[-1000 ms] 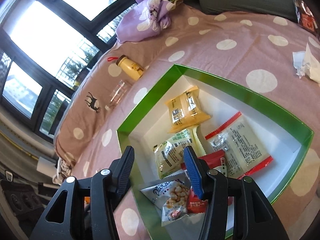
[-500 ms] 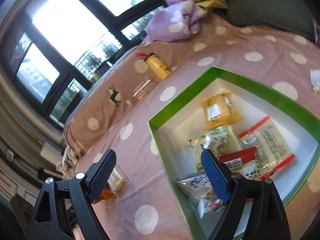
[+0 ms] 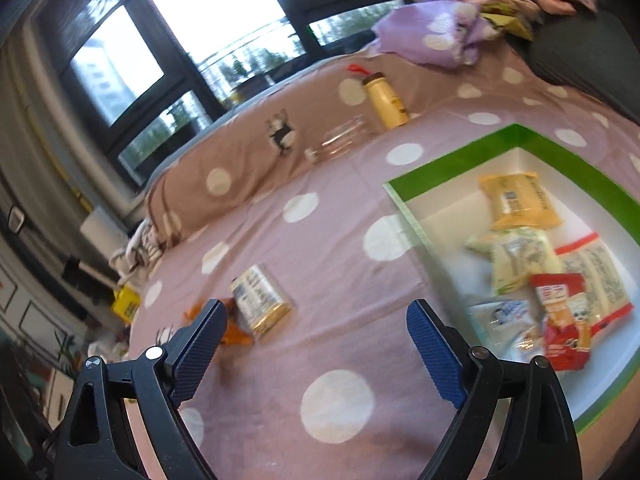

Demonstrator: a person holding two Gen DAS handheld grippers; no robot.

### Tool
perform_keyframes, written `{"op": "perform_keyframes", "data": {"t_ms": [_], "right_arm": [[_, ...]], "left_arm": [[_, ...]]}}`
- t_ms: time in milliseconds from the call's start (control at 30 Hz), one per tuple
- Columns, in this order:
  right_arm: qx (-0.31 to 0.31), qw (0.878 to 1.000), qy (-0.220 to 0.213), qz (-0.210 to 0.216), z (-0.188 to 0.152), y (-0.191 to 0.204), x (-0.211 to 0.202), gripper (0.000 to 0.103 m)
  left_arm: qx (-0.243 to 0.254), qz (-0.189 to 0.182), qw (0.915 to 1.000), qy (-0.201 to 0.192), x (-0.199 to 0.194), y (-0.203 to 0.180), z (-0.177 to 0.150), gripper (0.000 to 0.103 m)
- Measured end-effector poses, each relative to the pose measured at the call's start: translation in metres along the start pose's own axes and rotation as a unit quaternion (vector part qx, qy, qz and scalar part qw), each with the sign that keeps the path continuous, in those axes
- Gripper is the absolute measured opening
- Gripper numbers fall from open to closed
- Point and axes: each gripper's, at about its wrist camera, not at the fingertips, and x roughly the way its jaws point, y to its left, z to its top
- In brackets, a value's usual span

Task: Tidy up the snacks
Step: 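Move the right gripper back toward the remaining snacks on the bed, then grasp the crumpled yellow-and-black snack bag with the right gripper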

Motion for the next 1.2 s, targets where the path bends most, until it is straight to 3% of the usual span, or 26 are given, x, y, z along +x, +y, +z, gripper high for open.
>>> {"op": "perform_keyframes", "data": {"t_ms": [267, 733, 1000, 1200], "right_arm": [[-0.025, 0.999, 0.023, 0.003, -0.016, 0.028, 0.017, 0.094], [-0.034, 0.994, 0.077, 0.070, -0.035, 0.057, 0.029, 0.094], [-0.047, 0.991, 0.093, 0.085, -0.039, 0.074, 0.041, 0.094], [-0.055, 0.988, 0.110, 0.096, -0.043, 0.087, 0.054, 0.094]], "left_arm": [[-0.014, 0.014, 0.9996, 0.022, 0.005, 0.029, -0.003, 0.073], [-0.039, 0.051, 0.9975, 0.029, 0.008, 0.064, -0.001, 0.076], [-0.082, 0.053, 0.9942, 0.043, 0.015, 0.090, 0.004, 0.076], [-0.068, 0.062, 0.9939, 0.061, 0.027, 0.089, 0.007, 0.076]]}}
